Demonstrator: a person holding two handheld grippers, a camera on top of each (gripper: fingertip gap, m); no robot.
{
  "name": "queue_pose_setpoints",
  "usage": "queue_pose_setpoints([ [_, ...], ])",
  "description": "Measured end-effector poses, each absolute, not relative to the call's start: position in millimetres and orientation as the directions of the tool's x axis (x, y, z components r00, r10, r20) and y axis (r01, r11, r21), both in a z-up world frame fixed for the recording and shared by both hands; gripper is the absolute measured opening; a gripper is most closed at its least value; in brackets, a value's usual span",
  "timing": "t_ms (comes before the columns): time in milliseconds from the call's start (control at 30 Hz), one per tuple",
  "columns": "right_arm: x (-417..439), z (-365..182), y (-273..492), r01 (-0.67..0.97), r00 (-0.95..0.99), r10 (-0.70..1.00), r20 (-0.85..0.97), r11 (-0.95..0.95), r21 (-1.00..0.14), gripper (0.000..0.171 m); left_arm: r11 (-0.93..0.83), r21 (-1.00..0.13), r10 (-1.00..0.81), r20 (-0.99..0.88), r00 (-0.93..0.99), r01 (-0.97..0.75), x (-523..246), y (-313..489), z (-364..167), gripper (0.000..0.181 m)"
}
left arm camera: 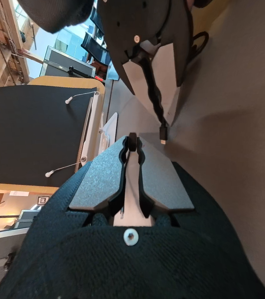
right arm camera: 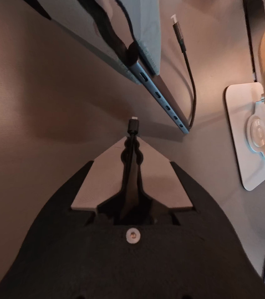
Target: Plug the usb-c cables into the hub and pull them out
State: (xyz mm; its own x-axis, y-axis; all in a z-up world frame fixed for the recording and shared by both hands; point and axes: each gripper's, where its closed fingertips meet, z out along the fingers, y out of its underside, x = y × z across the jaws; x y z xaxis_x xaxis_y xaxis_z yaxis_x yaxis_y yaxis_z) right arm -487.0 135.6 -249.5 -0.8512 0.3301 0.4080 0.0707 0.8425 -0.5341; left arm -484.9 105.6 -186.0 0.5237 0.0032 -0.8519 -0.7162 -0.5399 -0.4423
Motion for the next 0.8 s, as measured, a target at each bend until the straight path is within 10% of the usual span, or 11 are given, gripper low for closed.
queue_pose_setpoints([
  [800,-480,-189,126,0.309,-0.884,0.46,-0.089,0.43,-0.848,0.0,-0.66,-0.151,-0.027,-0.974,0.224,-0.736,-500,106,-181,0.008],
])
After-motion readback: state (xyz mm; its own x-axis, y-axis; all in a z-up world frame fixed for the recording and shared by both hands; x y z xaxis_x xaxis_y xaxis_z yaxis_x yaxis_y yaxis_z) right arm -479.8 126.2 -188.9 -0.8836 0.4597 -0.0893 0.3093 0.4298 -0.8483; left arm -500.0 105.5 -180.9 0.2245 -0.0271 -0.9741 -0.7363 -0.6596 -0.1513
